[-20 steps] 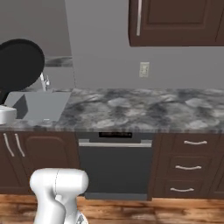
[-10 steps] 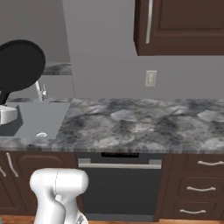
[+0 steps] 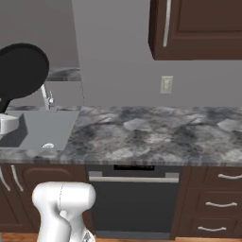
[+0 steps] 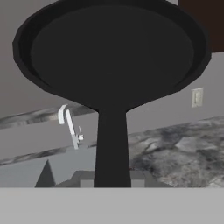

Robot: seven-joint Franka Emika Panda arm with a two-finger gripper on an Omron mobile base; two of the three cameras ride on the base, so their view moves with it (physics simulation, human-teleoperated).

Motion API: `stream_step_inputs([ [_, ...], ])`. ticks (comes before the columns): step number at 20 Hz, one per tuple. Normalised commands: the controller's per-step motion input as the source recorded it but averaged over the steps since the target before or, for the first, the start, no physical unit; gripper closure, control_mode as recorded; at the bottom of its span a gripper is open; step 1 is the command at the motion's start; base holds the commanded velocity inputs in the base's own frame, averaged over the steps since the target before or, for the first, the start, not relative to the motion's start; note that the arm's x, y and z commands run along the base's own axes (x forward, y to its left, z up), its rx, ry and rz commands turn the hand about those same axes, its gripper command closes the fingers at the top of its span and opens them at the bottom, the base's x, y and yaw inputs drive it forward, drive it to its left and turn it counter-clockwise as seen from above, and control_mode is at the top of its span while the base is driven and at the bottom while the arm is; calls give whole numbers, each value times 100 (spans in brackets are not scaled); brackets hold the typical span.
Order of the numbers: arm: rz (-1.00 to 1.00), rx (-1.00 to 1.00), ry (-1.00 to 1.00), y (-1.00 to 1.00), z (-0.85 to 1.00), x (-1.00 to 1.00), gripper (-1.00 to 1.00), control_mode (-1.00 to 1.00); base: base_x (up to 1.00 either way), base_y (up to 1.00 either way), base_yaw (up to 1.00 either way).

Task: Move the pot and pan from the stove into the sink.

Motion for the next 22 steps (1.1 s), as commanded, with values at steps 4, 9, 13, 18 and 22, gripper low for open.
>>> stream_step_inputs([
  [4,0,0,0,0,0,0,100,100,-7,42,0],
  [9,0,0,0,0,0,0,100,100,0,12,0],
  [13,0,0,0,0,0,0,100,100,0,0,0],
  [18,0,0,4,0,-2,5,100,-100,0,0,0],
  [22,5,-3,24,4,-13,4,100,-100,0,0,0],
])
